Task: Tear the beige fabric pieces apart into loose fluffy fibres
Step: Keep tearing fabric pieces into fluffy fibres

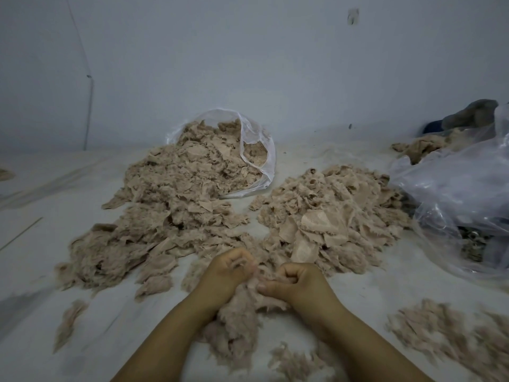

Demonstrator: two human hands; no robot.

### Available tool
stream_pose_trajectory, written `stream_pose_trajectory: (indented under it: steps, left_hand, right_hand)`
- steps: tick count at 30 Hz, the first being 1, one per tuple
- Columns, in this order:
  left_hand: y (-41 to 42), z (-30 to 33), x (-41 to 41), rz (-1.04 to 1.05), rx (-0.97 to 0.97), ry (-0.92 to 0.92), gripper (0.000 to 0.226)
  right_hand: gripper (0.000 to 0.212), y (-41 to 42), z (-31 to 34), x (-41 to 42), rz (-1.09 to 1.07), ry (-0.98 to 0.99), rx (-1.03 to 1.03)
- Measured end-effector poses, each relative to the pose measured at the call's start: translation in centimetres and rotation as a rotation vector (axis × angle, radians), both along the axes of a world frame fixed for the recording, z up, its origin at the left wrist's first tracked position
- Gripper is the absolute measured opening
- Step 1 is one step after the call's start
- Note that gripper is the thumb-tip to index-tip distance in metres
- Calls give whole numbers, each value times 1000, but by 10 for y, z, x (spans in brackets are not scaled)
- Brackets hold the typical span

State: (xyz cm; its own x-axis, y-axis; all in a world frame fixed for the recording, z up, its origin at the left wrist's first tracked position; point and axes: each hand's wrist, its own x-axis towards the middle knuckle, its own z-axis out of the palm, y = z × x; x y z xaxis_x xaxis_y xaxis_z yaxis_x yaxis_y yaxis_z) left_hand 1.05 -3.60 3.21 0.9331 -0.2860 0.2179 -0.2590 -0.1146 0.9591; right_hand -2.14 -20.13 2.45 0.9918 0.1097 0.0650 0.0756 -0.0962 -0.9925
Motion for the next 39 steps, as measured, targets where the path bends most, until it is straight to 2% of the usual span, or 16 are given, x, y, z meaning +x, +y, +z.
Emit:
stream_pose_trajectory:
  steps: [3, 5, 7, 9, 11, 13, 15, 17, 20, 23, 26, 28, 29, 33, 36, 39]
  left_hand:
    - [11, 4, 3, 78, -224, 119, 16]
    - [12, 3, 1, -20, -104, 129, 28]
    - [4, -1, -3, -95, 123, 94, 32]
    - [-3, -4, -3, -85, 187, 45, 4]
    - [-1, -2, 1, -3, 86, 67, 17]
    - [5, 0, 3, 16, 8, 121, 18]
    - [6, 1, -1, -90, 30, 128, 16]
    - [3, -1, -5, -172, 119, 115, 23]
    - [3, -2, -5, -160, 102, 121, 36]
    - [5, 0, -4, -172, -53, 170, 37]
    - [-1, -2, -6, -131, 78, 77, 30]
    - [-3, -3, -6, -96, 93, 45, 12]
    - [-3, -3, -5, -86, 70, 44, 8]
    - [-5, -3, -3, 28, 24, 61, 23]
    - [5, -2, 2, 160, -62, 132, 24]
    - [18, -2, 10, 263, 4, 172, 30]
  right_hand:
    - [53, 0, -2, 0, 14, 35, 51]
    - [52, 0, -3, 0, 6, 27, 28]
    - [36, 0, -3, -2, 10, -4, -24]
    - [24, 1, 0, -4, 24, -5, -76]
    - [22, -1, 1, -4, 15, 61, 21]
    - [21, -4, 3, -2, -26, 113, 172]
    - [15, -5, 3, 0, -72, 124, 291]
    - [11, -6, 1, 3, -97, 135, 405]
    - [22, -6, 1, 3, -69, 142, 485]
    - [49, -2, 1, 0, -39, 137, 345]
    - [61, 1, 0, -3, -12, 95, 130]
    - [62, 2, 0, -4, -5, 69, 56]
    - [60, 2, 0, -4, -9, 57, 41]
    - [48, 2, 2, -1, -26, 60, 86]
    - [34, -3, 4, -3, -13, 75, 130]
    - [16, -17, 17, 6, -210, 28, 229]
